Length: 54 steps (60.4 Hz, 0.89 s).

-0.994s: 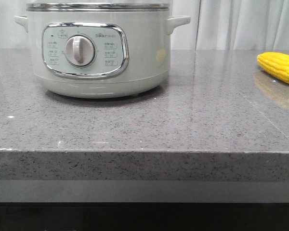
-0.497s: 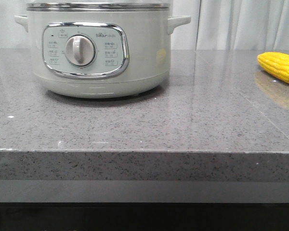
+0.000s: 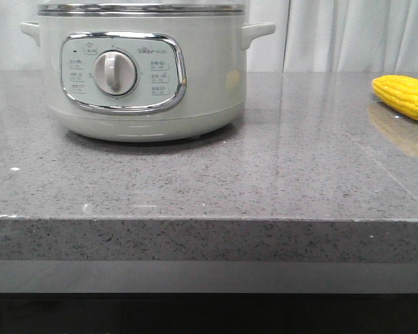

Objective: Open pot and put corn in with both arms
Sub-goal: 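Grasp the glass lid knob with the left gripper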

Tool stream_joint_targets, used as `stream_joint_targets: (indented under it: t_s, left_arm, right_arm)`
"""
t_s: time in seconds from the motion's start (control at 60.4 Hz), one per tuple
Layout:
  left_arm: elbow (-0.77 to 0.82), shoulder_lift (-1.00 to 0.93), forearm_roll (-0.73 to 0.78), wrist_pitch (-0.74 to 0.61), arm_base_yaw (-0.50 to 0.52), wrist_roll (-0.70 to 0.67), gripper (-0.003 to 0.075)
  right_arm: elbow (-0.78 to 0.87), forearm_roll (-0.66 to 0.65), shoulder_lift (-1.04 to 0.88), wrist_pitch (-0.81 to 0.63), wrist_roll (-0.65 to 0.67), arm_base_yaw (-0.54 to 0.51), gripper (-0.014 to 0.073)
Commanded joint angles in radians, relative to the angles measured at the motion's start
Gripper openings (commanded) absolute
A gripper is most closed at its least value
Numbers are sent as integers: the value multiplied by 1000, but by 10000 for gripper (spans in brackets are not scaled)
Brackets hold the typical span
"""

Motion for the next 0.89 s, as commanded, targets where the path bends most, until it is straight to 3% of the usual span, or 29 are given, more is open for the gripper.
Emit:
stream_joint_targets:
  t_s: [0.0, 0.248, 0.464, 0.878]
  left_arm:
    - [-38, 32, -5, -119, -36, 5, 637]
    - [-141, 164, -5, -169, -225, 5, 585]
    - [-230, 325, -5, -259, -368, 5, 585]
    - [-492, 647, -9, -323, -455, 5, 585]
  right_arm:
    - [-28, -8, 12, -71, -10, -4, 575]
    - [-28, -8, 12, -72, -10, -4, 573]
    - [-28, -8, 12, -71, -10, -4, 573]
    - [-28, -8, 12, -71, -10, -4, 573]
